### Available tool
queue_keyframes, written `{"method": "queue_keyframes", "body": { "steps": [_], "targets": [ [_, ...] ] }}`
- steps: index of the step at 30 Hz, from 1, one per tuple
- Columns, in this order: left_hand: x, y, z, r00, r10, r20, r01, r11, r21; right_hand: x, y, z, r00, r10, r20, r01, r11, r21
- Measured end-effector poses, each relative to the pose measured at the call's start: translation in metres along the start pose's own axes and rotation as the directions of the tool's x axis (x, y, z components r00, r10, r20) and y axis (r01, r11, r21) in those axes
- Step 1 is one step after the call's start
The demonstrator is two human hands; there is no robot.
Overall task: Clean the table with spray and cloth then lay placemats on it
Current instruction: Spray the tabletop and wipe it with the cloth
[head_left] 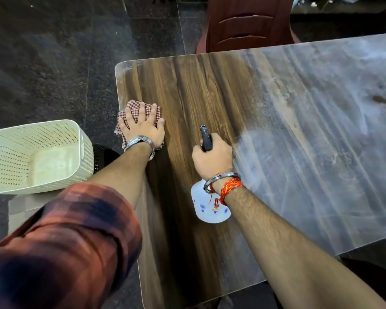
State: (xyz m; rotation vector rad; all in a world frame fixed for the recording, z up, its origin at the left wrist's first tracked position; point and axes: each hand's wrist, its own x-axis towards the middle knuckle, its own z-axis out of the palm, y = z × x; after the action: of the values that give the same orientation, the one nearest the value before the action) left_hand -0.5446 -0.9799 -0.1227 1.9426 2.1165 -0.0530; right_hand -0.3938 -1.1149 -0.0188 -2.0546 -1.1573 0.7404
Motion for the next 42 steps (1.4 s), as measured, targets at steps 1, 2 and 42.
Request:
{"method": "queue_keyframes", "body": {
  "steps": [1, 2, 42],
  "targets": [
    [-0.002, -0.001, 0.001, 1.0, 0.006, -0.005, -0.006, 1.0, 0.003, 0.0, 0.004, -0.004, 1.0, 0.028, 0.005, -0.028, 1.0, 0.002],
    [-0.004, -0.001, 0.002, 1.0, 0.017, -0.006, -0.017, 1.0, 0.006, -0.001, 0.009, -0.008, 0.998, 0.06, 0.004, -0.06, 0.998, 0.005],
    [-0.408, 0.143, 0.094, 0.986, 0.087, 0.145, -0.09, 0.996, 0.014, -0.145, 0.225, -0.247, 0.981, 0.17, 0.09, -0.169, 0.985, -0.014]
  ]
}}
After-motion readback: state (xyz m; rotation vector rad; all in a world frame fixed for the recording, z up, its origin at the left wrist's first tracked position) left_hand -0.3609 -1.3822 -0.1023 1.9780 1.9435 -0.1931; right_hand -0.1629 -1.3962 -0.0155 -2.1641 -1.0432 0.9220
